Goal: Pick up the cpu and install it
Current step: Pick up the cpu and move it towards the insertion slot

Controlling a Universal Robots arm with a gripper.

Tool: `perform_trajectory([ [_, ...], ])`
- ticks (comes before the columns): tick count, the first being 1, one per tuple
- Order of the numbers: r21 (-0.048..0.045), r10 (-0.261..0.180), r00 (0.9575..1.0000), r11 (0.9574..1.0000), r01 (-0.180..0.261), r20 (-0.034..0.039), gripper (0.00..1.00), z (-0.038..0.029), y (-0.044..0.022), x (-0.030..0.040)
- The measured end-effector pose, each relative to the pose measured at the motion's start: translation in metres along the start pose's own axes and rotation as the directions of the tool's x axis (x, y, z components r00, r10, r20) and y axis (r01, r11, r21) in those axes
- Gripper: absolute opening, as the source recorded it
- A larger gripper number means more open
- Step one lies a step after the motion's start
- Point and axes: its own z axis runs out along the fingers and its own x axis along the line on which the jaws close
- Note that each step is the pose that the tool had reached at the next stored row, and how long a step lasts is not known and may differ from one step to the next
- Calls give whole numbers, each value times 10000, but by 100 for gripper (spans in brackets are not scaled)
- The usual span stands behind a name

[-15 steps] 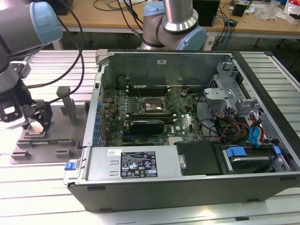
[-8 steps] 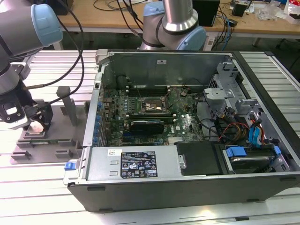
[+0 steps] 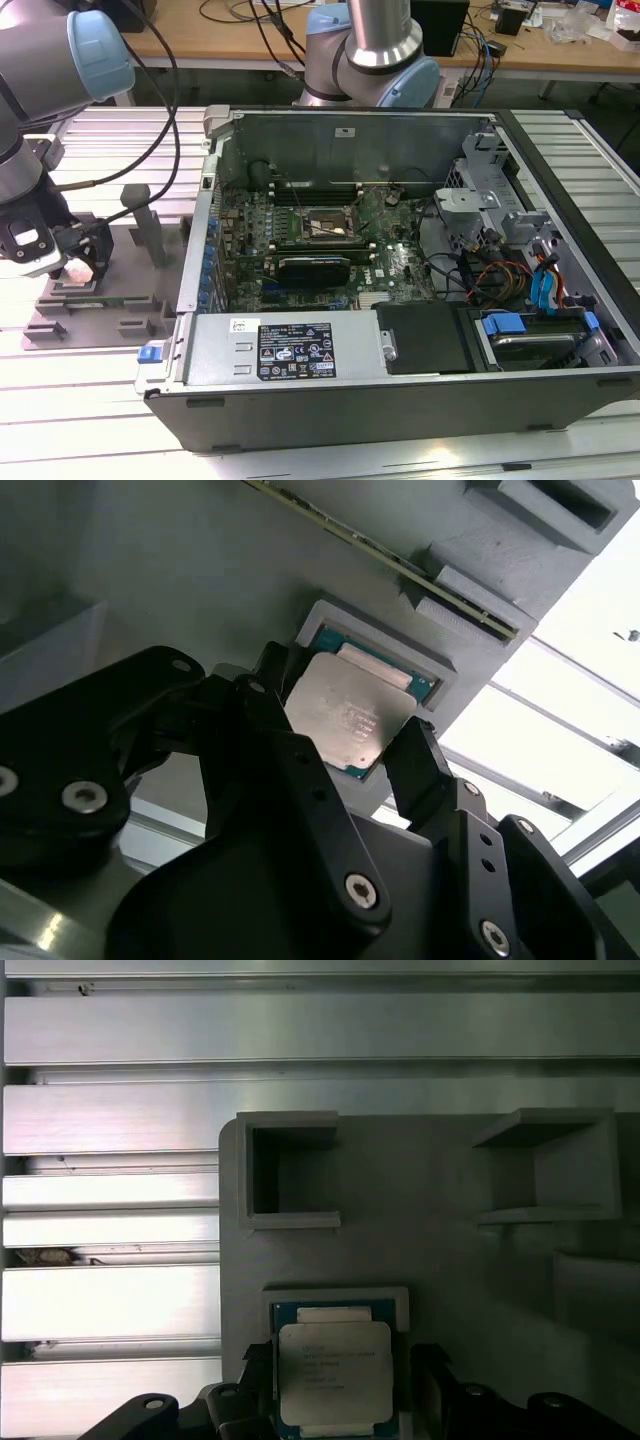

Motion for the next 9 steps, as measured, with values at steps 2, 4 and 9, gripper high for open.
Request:
perform_trajectory([
  [2, -12, 0, 10000, 10000, 0, -2, 66, -1, -1, 17],
  [4, -13, 0, 10000, 10000, 0, -1, 66, 6, -1, 24],
  [9, -12, 0, 10000, 10000, 0, -3, 66, 10, -1, 25],
])
